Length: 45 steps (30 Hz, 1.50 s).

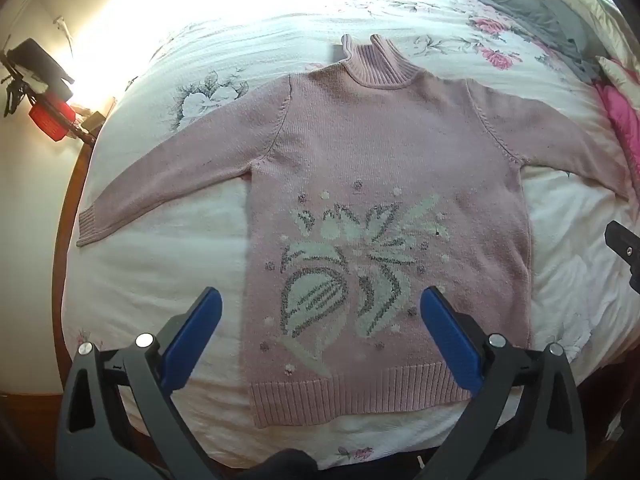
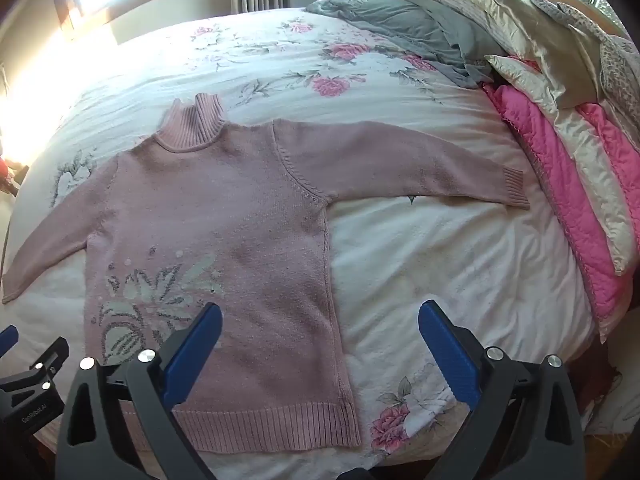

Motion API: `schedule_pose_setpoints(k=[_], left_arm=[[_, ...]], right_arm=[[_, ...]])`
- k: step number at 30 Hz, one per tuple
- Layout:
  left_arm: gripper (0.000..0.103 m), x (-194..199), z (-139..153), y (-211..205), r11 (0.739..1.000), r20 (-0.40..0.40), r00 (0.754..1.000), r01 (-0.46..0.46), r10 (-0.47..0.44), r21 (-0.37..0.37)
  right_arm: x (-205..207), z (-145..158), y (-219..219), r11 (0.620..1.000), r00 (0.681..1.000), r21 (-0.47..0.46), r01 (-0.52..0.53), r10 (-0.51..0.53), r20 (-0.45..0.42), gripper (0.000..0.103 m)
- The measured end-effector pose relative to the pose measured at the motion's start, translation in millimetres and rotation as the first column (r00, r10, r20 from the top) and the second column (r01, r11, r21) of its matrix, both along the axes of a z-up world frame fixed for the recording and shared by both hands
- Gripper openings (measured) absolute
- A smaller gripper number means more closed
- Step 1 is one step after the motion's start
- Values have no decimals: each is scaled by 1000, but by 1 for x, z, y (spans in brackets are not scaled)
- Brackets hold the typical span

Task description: Fold small clothes

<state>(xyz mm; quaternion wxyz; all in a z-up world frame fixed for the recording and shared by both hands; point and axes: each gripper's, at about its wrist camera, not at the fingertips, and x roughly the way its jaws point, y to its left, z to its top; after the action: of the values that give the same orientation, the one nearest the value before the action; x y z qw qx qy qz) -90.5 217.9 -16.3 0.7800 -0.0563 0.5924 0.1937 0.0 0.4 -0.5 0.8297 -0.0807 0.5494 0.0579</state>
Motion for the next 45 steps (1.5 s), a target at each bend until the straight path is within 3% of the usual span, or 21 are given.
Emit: schedule_pose_setpoints(k=[8,22,45], left_arm=[[99,2,0,2,999,22,1000,-12,13,-52],[99,-3,-4,5,999,63,997,-38,37,10],[99,-5,-4,8,998,85,995,-56,54,19]], right_arm=[[1,-4,-7,999,1000,37,-12,13,-21,99],[-2,-17,-5,999,1000,39,-15,16,-21,97],[-2,-16,-5,999,1000,38,-22,22,5,97]])
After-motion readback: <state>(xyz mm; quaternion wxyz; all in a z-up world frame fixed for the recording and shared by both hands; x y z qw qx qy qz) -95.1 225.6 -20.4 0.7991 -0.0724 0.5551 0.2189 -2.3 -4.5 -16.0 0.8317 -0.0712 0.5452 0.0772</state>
